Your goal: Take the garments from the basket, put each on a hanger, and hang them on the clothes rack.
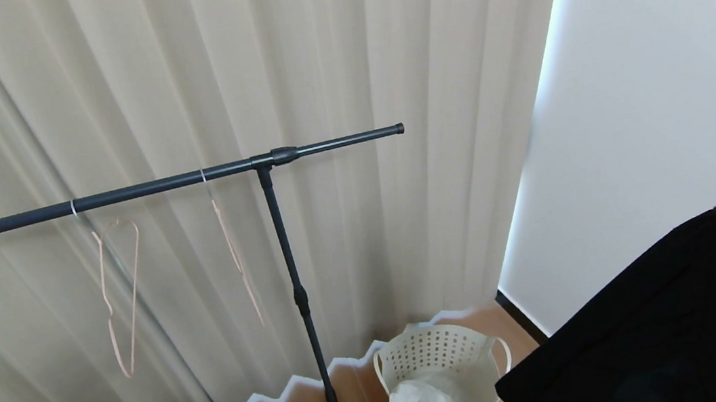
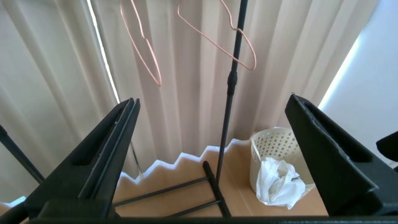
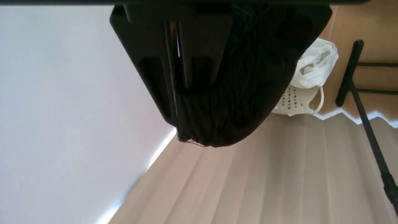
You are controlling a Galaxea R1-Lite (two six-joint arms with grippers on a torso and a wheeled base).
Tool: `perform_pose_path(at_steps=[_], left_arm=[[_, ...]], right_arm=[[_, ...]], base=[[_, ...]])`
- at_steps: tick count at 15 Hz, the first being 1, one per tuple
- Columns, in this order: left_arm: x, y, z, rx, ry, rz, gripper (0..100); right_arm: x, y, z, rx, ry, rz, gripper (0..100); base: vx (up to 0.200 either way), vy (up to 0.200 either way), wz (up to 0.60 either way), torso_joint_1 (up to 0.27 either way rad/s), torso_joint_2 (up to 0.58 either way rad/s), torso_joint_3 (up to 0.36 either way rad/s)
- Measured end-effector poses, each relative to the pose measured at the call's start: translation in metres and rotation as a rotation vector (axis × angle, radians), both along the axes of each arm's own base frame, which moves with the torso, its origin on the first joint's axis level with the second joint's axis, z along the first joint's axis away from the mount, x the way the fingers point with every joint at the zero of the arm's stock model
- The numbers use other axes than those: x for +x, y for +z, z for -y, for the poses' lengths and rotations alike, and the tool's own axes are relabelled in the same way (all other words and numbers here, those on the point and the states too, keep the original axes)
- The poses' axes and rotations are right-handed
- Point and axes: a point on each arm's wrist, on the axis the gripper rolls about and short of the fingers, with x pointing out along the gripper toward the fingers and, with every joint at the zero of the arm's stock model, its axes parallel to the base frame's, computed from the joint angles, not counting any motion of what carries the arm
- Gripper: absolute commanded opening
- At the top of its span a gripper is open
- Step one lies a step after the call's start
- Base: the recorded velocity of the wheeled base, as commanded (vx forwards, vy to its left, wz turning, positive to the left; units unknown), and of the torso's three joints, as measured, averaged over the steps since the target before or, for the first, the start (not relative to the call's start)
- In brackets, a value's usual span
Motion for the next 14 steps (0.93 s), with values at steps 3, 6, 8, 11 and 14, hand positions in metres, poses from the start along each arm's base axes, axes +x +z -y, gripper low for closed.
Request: perform_pose_path(at_steps=[3,6,8,11,14], left_arm=[[0.0,0.0001,0.0,0.0,0.0,0.001,100],[0.0,0.0002,0.0,0.0,0.0,0.001,100],[0.0,0.0001,0.0,0.0,0.0,0.001,100],[0.0,0.0001,0.0,0.0,0.001,0.001,100],[0.0,0.0001,0.0,0.0,0.001,0.001,100]], right_arm=[[-0.0002,-0.0023,0.0001,-0.005,0.0,-0.008,0],[-0.0003,-0.0042,0.0001,-0.009,0.001,-0.014,0],[-0.0004,-0.0046,0.0002,-0.01,-0.001,-0.015,0],[-0.0008,-0.0044,0.0003,-0.009,0.0,-0.014,0],[-0.001,-0.0042,0.0003,-0.009,0.0,-0.011,0]], base=[[0.0,0.0,0.0,0.155,-0.32,-0.173],[0.0,0.0,0.4,0.002,0.0,-0.002],[0.0,0.0,0.6,0.005,0.0,0.0],[0.0,0.0,0.6,0.009,0.0,-0.001],[0.0,0.0,0.2,0.001,0.0,0.001]])
